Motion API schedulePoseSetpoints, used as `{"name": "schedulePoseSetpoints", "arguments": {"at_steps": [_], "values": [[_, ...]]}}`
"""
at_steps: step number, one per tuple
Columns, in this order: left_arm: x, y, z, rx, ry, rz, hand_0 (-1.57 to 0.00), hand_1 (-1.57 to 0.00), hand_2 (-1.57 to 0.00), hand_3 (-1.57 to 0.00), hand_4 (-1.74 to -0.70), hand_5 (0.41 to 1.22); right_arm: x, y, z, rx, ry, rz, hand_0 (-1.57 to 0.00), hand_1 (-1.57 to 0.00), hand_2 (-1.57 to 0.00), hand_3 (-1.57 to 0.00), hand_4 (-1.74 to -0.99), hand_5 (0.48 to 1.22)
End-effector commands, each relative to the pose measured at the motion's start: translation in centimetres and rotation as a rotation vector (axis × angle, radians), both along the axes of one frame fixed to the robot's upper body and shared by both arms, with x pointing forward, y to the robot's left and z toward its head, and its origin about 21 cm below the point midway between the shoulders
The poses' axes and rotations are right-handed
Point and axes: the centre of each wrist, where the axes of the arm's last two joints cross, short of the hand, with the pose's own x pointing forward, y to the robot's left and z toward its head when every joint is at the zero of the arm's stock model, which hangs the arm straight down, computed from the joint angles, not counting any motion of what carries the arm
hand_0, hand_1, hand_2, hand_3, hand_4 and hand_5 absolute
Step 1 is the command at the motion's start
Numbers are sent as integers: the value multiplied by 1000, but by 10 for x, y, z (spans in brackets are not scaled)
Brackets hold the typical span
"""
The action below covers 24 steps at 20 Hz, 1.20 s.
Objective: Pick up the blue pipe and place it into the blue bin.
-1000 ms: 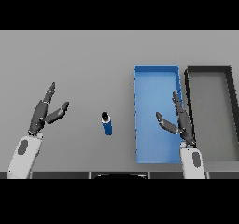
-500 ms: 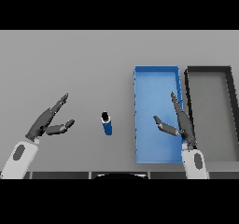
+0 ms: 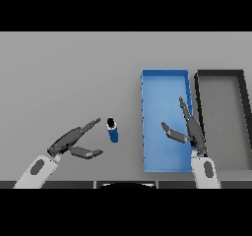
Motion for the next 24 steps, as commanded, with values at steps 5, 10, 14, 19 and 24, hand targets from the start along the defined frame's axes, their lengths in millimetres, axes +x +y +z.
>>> {"name": "schedulePoseSetpoints", "arguments": {"at_steps": [5,10,14,19,24], "values": [[4,-34,-17,-49,-25,-31,1,1,1,1,-1149,486,-4,1,2,21,-3,10,1,1,1,1,-1211,560],[17,-53,-35,-104,-14,4,1,1,1,1,-1126,491,-7,-1,-1,31,1,1,1,1,1,1,-1207,551],[24,-62,-52,-106,-1,25,1,1,1,1,-1120,494,-5,-1,-1,34,0,-4,1,1,1,1,-1201,548],[30,-86,-57,-200,2,9,1,1,-87,-44,-1137,567,-7,1,-4,22,11,-2,1,1,1,1,-1188,550],[29,-98,-64,-322,74,23,-418,-642,-777,-777,-1383,872,-8,-2,-6,15,12,-4,1,1,1,1,-1191,561]]}}
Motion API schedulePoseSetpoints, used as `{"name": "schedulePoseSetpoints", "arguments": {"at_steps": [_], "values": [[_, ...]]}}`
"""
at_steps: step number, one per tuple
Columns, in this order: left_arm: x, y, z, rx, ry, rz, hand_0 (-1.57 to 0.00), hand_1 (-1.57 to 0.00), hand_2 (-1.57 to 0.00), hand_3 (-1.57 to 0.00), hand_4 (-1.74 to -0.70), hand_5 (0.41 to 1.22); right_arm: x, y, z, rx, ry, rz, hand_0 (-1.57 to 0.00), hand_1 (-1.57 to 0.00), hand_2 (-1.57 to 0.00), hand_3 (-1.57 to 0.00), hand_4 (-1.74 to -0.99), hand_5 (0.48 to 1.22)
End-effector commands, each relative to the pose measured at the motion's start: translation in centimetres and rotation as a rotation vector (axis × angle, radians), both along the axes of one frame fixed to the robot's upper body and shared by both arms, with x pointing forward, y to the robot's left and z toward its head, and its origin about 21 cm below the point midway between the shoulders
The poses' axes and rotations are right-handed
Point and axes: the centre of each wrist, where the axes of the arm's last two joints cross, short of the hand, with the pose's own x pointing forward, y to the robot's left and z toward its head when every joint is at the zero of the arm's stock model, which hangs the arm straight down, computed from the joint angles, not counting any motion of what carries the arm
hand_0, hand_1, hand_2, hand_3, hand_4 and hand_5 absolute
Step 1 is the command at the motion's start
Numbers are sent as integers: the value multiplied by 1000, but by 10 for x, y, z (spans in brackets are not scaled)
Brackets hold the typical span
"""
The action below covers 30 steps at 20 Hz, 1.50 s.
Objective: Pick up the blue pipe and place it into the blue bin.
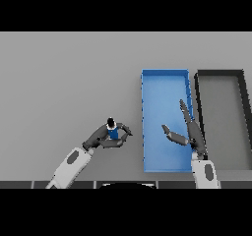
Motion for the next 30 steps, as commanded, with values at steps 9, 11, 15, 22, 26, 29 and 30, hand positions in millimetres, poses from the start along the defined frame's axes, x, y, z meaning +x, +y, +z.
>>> {"name": "schedulePoseSetpoints", "arguments": {"at_steps": [9,11,15,22,26,29,30], "values": [[-11,-16,4,-11,-92,-24,-1416,-1446,-1464,-1443,-1525,1174,3,-3,4,-7,-11,-2,1,1,1,1,-1174,558],[-12,-20,6,-19,-106,-20,-1472,-1491,-1503,-1489,-1502,1191,6,-6,6,-13,-16,-10,1,1,1,1,-1166,556],[-7,-32,30,-146,-198,-33,-1530,-1538,-1543,-1537,-1482,1209,3,-6,5,-24,-4,-7,1,1,1,1,-1151,550],[-2,-48,66,-135,-248,-80,-1562,-1564,-1565,-1564,-1473,1218,2,-3,0,-40,-6,-7,1,1,1,1,-1126,567],[1,-48,70,-125,-233,-110,-1568,-1568,-1569,-1568,-1473,1220,-1,-5,2,-44,-14,-29,1,1,1,1,-1124,578],[0,-48,69,-116,-231,-112,-1569,-1570,-1570,-1570,-1473,1220,-27,4,-2,-36,-34,-115,1,1,1,1,-1121,578],[-2,-47,69,-120,-232,-112,-1570,-1570,-1570,-1570,-1474,1220,-37,8,-3,-35,-39,-154,1,1,1,1,-1123,578]]}}
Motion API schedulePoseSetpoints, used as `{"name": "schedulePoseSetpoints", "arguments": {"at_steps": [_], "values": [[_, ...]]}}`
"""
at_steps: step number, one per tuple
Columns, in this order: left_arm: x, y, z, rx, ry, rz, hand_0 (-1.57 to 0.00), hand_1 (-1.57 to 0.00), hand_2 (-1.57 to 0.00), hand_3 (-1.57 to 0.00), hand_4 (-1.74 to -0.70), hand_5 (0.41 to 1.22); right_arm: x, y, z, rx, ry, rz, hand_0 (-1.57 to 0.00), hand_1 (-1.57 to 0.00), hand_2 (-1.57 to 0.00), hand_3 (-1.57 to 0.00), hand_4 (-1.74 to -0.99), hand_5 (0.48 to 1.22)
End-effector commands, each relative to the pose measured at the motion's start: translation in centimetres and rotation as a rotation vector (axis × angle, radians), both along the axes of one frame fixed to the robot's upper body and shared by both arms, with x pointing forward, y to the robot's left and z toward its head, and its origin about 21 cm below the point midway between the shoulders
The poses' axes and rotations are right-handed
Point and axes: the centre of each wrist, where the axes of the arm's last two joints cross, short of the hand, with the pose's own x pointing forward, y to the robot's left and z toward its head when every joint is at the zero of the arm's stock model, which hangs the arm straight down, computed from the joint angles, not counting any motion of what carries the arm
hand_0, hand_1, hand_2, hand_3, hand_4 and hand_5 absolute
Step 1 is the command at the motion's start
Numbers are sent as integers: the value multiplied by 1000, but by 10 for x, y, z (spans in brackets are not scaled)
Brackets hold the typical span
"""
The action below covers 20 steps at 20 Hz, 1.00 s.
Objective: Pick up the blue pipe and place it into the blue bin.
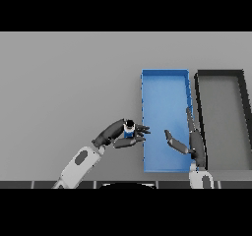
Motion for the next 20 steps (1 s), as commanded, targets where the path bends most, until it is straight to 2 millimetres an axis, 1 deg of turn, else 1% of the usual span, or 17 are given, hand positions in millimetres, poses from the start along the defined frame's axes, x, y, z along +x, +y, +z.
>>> {"name": "schedulePoseSetpoints", "arguments": {"at_steps": [1,2,3,5,6,7,8,10,11,12,13,14,15,16,17,19,20], "values": [[-2,-2,2,-11,1,-5,-1570,-1570,-1570,-1570,-1474,1220,-8,4,0,0,5,-49,1,1,1,1,-1133,578],[1,0,1,-5,5,3,-1570,-1570,-1570,-1570,-1474,1220,-15,7,0,4,2,-76,1,1,1,1,-1157,578],[-1,0,1,-6,2,3,-1570,-1570,-1570,-1570,-1474,1220,-19,10,1,7,-8,-94,1,1,1,1,-1185,578],[-2,2,-1,2,-4,-4,-1571,-1571,-1571,-1571,-1474,1221,-18,7,9,15,-22,-112,1,-11,-3,1,-1194,572],[-1,2,-3,5,-9,-6,-1571,-1571,-1571,-1571,-1475,1221,-19,7,10,46,-45,-96,1,-19,-18,1,-1178,569],[0,7,-2,2,-15,3,-1571,-1571,-1571,-1571,-1475,1221,-21,9,16,89,-107,-51,1,-22,-30,1,-1166,571],[-1,4,-4,7,-11,-6,-1571,-1571,-1571,-1571,-1475,1221,-20,5,22,124,-145,-14,1,-17,-32,1,-1172,579],[-1,3,-2,21,-5,-6,-1571,-1571,-1571,-1571,-1475,1221,-18,-1,46,138,-213,72,1,-11,-20,1,-1169,597],[-4,5,-4,25,-7,-10,-1571,-1571,-1571,-1571,-1474,1221,-17,1,60,126,-216,119,1,-8,-16,1,-1163,592],[-3,3,-2,24,-13,-8,-1571,-1571,-1571,-1571,-1474,1221,-15,1,70,103,-194,164,1,-6,-12,1,-1165,589],[0,3,1,17,-16,1,-1571,-1571,-1571,-1571,-1474,1221,-15,0,75,94,-117,201,1,-5,-10,1,-1171,579],[-2,4,0,14,-15,-2,-1571,-1571,-1571,-1571,-1473,1221,-15,4,78,71,-56,234,1,-4,-8,1,-1177,567],[-1,1,0,22,-8,-3,-1571,-1571,-1571,-1571,-1473,1221,-11,5,86,42,-44,270,1,-3,-6,1,-1185,554],[-1,1,3,21,-11,-4,-1571,-1571,-1571,-1571,-1473,1221,-8,11,93,23,-41,314,1,-2,-4,1,-1194,543],[-2,1,2,21,-12,-8,-1571,-1571,-1571,-1571,-1473,1221,-7,16,98,0,-44,362,1,-1,-3,1,-1205,539],[3,0,5,35,-17,2,-1571,-1571,-1571,-1571,-1474,1221,-4,21,108,-34,-58,446,1,-1,-2,1,-1230,531],[3,0,4,29,-24,-3,-1571,-1571,-1571,-1571,-1474,1221,0,26,115,-46,-59,472,1,0,-1,1,-1246,526]]}}
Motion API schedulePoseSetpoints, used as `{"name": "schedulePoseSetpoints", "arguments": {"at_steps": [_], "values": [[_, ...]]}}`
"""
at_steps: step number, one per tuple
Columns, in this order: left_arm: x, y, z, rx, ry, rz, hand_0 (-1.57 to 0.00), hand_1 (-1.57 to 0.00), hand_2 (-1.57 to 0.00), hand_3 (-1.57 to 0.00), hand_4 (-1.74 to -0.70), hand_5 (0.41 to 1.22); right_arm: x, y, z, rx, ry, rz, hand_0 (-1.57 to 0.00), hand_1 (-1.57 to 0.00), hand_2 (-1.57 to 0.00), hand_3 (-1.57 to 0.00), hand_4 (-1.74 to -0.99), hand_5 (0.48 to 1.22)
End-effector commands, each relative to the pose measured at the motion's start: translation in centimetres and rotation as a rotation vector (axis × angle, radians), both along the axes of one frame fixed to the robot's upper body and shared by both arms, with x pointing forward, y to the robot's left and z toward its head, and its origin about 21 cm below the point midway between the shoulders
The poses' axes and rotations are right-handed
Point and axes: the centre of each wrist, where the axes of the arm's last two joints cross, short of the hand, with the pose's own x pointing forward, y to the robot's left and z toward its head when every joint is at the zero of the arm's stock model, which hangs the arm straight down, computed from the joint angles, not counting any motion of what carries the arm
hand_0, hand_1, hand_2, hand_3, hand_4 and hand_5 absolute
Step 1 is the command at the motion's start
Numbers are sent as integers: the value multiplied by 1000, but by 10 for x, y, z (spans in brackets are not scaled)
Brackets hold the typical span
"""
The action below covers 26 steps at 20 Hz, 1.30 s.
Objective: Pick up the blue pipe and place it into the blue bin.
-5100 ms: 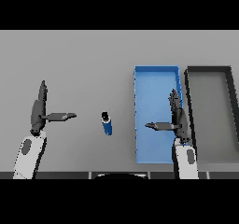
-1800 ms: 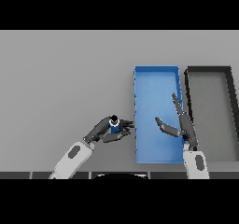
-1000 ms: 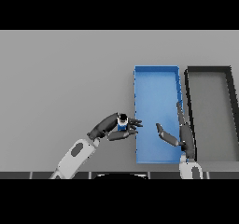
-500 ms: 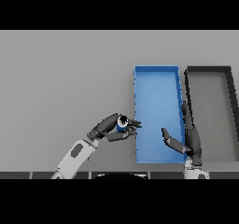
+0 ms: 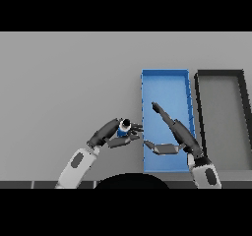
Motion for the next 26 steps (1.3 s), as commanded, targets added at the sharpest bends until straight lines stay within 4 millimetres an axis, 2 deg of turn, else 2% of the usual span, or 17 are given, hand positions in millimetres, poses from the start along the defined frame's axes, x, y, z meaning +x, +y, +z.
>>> {"name": "schedulePoseSetpoints", "arguments": {"at_steps": [1,4,7,11,15,17,18,19,20,21,22,24,25,26], "values": [[-1,0,-1,-5,-3,-6,-1571,-1571,-1571,-1571,-1474,1221,-1,8,4,-5,2,37,1,0,-1,1,-1256,523],[0,-1,1,10,-2,-1,-1571,-1571,-1571,-1571,-1475,1221,5,23,14,-29,32,93,1,0,0,1,-1239,522],[2,-1,1,10,2,-8,-1571,-1571,-1571,-1571,-1476,1221,22,40,22,-32,54,177,1,1,1,1,-1220,525],[2,1,-1,4,12,-33,-1571,-1571,-1571,-1571,-1475,1221,29,59,31,-52,28,278,1,1,1,1,-1195,513],[4,2,1,-16,39,-55,-1571,-1571,-1571,-1571,-1459,1221,43,81,44,-60,30,341,1,1,-1,1,-1208,512],[5,3,-1,-17,15,-59,-1571,-1571,-1571,-1571,-1456,1221,50,86,45,-71,47,359,1,-32,-54,-6,-1215,513],[4,1,-1,-18,30,-63,-1571,-1571,-1571,-1571,-1460,1221,53,89,46,-77,54,372,-24,-108,-130,-49,-1222,517],[4,2,-2,-8,43,-47,-1571,-1571,-1571,-1571,-1515,1221,57,92,47,-74,54,387,-166,-241,-249,-143,-1255,519],[3,0,-3,1,63,-42,-1571,-1571,-1541,-1304,-1560,1221,57,97,48,-83,53,398,-398,-437,-428,-307,-1303,520],[3,2,-1,3,73,-35,-1571,-1571,-1528,-1139,-1596,1221,58,99,49,-88,45,397,-630,-652,-657,-504,-1383,523],[5,2,-4,13,68,-28,-1571,-1571,-1537,-1163,-1625,1221,61,101,48,-101,49,387,-818,-836,-840,-662,-1446,527],[7,4,0,-12,47,-32,-1571,-1571,-1549,-1228,-1667,1221,62,103,44,-56,39,415,-1089,-1101,-1103,-896,-1537,600],[4,0,0,-23,53,-40,-1571,-1571,-1553,-1271,-1682,1221,61,105,42,-22,49,423,-1186,-1195,-1196,-1031,-1513,671],[3,2,-1,-16,52,-37,-1571,-1571,-1557,-1307,-1694,1221,62,105,39,-3,57,426,-1263,-1270,-1271,-1139,-1495,781]]}}
